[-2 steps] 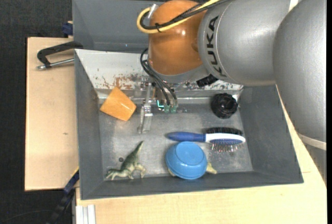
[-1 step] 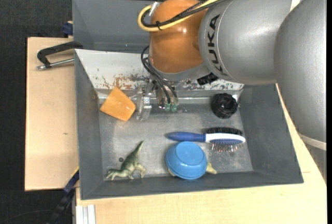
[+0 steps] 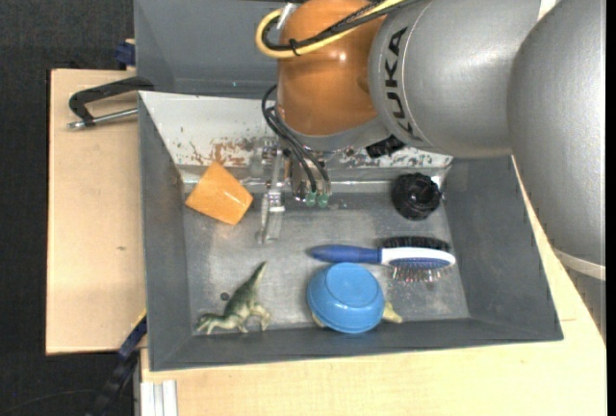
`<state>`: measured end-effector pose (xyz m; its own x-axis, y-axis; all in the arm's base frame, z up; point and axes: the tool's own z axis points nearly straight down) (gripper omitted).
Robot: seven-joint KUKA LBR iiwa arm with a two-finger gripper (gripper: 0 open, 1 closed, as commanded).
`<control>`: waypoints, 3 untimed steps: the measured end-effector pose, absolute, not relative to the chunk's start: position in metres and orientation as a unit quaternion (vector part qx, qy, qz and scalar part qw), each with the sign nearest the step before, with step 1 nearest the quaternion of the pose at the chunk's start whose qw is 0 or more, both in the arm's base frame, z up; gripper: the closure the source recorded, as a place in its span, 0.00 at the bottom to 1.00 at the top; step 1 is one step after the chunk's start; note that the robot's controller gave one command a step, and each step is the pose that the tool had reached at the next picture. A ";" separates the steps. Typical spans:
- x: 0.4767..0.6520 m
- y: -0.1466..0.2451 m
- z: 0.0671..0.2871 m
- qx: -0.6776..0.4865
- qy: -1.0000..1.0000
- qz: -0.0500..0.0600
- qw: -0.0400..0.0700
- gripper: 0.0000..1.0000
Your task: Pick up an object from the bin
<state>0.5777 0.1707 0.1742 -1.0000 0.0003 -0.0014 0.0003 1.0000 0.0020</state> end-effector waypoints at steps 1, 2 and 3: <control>0.598 0.201 0.067 -0.062 0.998 0.000 -0.003 0.00; 0.591 0.205 0.071 -0.044 0.999 0.001 0.000 0.00; 0.592 0.204 0.071 -0.044 0.999 0.001 0.000 1.00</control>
Offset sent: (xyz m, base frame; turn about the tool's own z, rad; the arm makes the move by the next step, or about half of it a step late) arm 0.0209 0.0296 -0.1042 -0.1229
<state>0.5915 0.2038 0.0713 -0.9962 -0.0871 -0.0006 -0.0871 0.9962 0.0014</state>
